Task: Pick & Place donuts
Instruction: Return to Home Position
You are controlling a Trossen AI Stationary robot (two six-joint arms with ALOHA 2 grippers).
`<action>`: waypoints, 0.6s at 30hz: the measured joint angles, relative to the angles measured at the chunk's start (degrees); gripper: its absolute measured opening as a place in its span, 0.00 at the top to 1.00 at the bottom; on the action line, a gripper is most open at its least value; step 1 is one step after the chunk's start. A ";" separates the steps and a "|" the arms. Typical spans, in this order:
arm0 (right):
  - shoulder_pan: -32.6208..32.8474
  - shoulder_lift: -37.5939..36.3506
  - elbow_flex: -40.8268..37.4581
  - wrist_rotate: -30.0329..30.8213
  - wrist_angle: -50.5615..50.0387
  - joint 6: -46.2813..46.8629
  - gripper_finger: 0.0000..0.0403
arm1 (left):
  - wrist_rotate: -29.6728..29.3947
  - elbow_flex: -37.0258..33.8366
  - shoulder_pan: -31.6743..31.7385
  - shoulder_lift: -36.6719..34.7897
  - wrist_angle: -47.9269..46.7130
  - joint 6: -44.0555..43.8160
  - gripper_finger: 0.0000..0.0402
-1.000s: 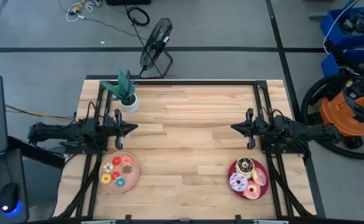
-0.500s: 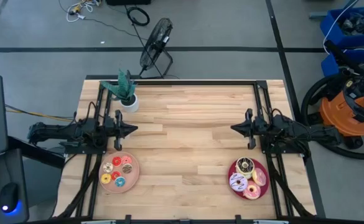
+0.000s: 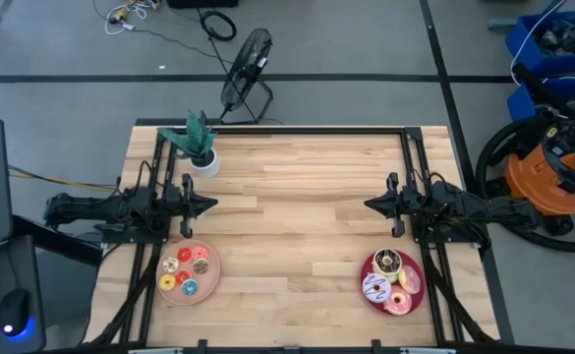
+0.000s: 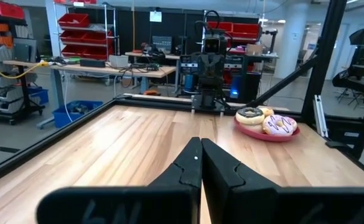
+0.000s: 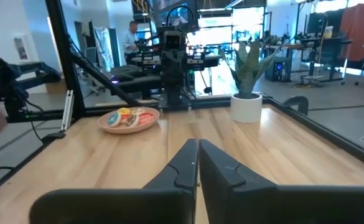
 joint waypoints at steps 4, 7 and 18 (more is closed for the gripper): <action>0.00 0.00 0.00 0.00 0.00 1.07 0.92 | 0.02 -0.02 0.00 0.00 0.58 -0.01 0.97; 0.00 0.00 0.00 0.00 0.00 1.11 0.92 | 0.02 -0.02 0.00 0.00 0.83 0.03 0.97; 0.00 0.00 0.00 0.02 -0.01 1.14 0.92 | 0.02 -0.02 0.00 0.00 1.38 -0.01 0.97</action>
